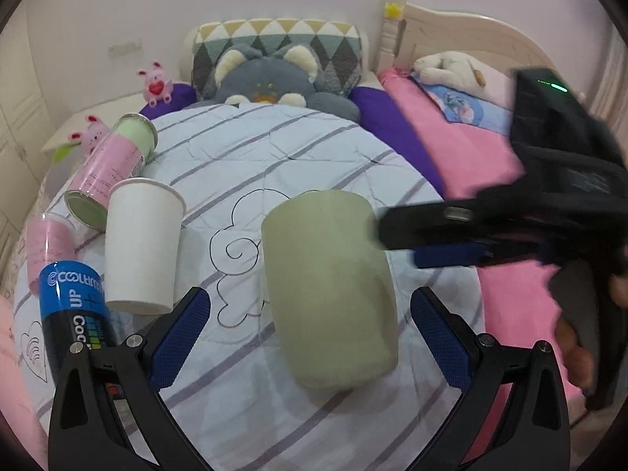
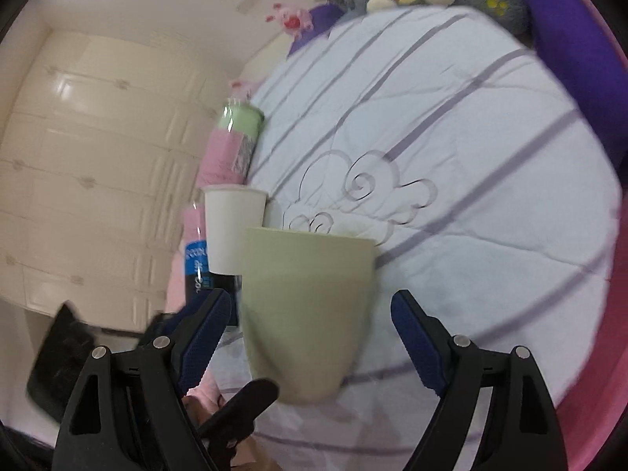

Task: Flip cup upright
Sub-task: 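Rotate the held green cup upright with the right gripper while the left gripper approaches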

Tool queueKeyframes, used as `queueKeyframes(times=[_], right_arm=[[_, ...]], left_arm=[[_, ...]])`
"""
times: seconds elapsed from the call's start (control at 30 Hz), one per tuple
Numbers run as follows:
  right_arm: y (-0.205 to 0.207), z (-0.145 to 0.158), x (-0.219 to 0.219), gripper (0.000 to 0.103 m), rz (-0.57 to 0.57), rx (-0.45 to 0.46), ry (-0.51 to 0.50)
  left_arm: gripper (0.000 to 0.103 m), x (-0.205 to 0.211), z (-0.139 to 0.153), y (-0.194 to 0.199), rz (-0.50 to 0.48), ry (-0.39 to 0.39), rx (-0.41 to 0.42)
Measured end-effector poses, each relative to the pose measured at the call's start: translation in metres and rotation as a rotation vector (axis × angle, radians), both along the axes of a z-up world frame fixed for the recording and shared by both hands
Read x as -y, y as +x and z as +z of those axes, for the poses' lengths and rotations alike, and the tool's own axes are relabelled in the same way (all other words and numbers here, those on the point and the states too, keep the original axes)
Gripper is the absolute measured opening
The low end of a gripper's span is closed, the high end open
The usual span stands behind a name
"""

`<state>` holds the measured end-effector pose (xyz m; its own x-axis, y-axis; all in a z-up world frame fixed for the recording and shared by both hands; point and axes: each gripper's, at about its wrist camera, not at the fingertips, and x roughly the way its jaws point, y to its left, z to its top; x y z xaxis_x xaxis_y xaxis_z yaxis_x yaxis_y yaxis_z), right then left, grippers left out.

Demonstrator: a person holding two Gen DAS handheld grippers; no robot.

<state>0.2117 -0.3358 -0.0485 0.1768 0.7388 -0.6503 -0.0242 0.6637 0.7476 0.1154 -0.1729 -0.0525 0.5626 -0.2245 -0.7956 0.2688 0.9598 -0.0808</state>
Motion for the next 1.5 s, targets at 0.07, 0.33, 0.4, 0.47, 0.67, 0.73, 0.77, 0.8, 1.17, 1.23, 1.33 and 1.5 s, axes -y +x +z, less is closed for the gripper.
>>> queueKeyframes(times=[0.07,0.33,0.4,0.47,0.67,0.73,0.77,0.8,1.17,1.23,1.33,1.5], right_arm=[[-0.005,0.002,0.012,0.085,-0.02,0.012,0.009],[-0.032,0.005,0.043,0.086,-0.056,0.049,-0.006],[-0.034,0.007,0.051,0.086,-0.076,0.066,-0.017],[-0.03,0.006,0.049,0.086,-0.083,0.083,0.007],[-0.03,0.007,0.04,0.086,-0.026,0.112,-0.002],[-0.034,0.008,0.038,0.086,-0.007,0.127,-0.02],[-0.035,0.008,0.037,0.086,0.001,0.128,-0.023],[-0.037,0.008,0.036,0.086,0.008,0.129,-0.025],[-0.052,0.004,0.001,0.086,0.103,0.159,-0.102],[-0.054,0.005,-0.011,0.086,0.131,0.179,-0.12],[-0.057,0.008,-0.029,0.086,0.16,0.235,-0.158],[-0.061,0.009,-0.053,0.086,0.207,0.314,-0.181]], left_arm=[[0.103,0.003,-0.004,0.009,0.009,-0.006,-0.037],[0.103,0.015,-0.029,0.044,0.055,-0.042,-0.19],[0.103,0.02,-0.031,0.045,0.06,0.003,-0.186],[0.103,0.022,-0.032,0.05,0.071,0.011,-0.174],[0.098,0.021,-0.032,0.063,0.09,0.028,-0.163],[0.088,0.023,-0.029,0.063,0.064,0.021,-0.156],[0.085,0.025,-0.029,0.063,0.044,0.021,-0.154],[0.085,0.026,-0.028,0.064,0.034,0.024,-0.157],[0.084,0.013,-0.008,0.045,0.023,-0.018,-0.06],[0.084,0.011,-0.002,0.04,0.018,-0.014,-0.026],[0.084,0.006,0.006,0.032,0.018,-0.022,0.008],[0.084,-0.002,0.012,0.016,0.012,-0.037,0.054]])
